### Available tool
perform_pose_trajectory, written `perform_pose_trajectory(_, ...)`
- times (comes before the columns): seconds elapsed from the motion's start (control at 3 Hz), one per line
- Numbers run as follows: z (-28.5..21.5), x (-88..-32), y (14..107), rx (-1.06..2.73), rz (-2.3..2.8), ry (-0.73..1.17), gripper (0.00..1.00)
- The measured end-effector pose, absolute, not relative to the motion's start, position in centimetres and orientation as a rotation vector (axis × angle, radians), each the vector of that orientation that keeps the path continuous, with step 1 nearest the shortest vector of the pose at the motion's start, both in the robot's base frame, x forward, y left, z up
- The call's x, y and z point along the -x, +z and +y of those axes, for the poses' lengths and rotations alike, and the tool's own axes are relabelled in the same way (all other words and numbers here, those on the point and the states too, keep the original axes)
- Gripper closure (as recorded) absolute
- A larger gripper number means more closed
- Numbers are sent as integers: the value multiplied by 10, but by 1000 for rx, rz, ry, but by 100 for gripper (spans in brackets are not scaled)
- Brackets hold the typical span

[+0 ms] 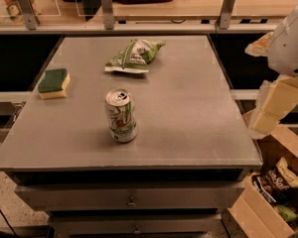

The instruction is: Move 7up can near sponge

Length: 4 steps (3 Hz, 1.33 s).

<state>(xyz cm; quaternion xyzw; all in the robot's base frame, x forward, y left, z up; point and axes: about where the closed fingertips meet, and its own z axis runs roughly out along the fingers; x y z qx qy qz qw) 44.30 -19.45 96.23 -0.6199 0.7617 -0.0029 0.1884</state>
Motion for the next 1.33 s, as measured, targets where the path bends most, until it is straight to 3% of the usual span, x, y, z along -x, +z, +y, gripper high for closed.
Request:
perform_pose_trajectory(0.67, -107, -462, 905, 1690, 1826, 451, 0)
perform_pose_trajectory(1.33, 1, -466, 918, 1599, 1466, 816, 0)
